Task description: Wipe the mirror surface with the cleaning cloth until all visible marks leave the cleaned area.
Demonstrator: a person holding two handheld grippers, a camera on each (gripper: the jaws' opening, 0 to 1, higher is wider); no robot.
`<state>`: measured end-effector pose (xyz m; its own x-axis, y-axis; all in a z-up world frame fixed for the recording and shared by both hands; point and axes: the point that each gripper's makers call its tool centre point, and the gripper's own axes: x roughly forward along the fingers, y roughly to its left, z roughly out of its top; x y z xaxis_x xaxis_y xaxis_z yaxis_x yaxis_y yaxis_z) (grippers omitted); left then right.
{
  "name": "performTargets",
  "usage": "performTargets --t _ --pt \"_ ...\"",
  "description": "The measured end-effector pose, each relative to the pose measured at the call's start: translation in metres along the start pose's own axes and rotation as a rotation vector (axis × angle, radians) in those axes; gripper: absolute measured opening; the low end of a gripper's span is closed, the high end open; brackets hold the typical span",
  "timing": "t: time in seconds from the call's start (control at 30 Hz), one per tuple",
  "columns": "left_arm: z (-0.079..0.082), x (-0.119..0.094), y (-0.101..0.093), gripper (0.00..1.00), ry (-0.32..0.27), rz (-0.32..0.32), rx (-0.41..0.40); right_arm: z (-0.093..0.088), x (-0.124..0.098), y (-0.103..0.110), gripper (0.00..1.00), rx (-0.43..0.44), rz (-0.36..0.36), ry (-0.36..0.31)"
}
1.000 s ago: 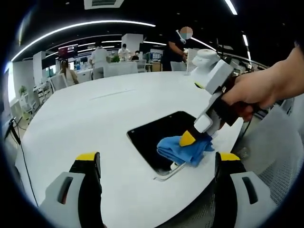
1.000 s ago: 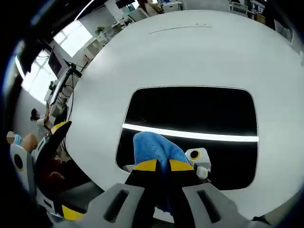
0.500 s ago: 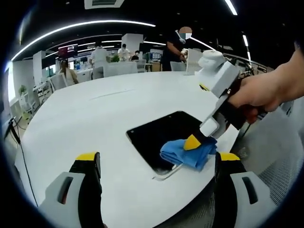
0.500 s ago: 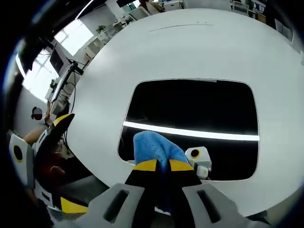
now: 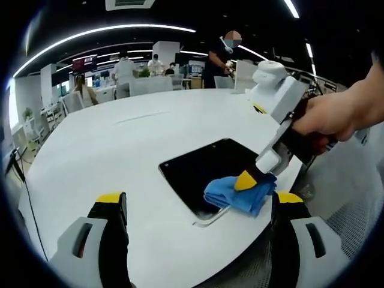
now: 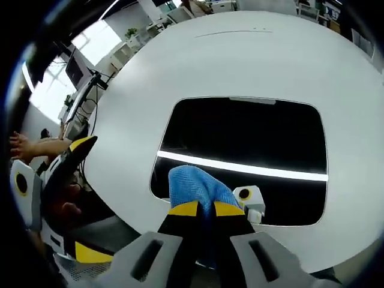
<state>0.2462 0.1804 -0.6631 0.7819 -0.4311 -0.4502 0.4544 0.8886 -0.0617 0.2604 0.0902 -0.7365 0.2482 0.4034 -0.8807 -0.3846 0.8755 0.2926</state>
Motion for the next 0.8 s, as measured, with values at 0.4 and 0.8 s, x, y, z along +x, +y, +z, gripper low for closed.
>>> performTargets --t 0.4,0.8 --pt "0.000 0.000 -0.001 0.99 0.000 -0.001 -0.003 -0.001 -0.003 0.001 0.02 -0.012 0.013 0.003" --pt "-0.001 0.000 0.000 0.99 0.002 0.003 -0.004 -0.001 -0.006 -0.010 0.02 -0.020 0.020 0.007"
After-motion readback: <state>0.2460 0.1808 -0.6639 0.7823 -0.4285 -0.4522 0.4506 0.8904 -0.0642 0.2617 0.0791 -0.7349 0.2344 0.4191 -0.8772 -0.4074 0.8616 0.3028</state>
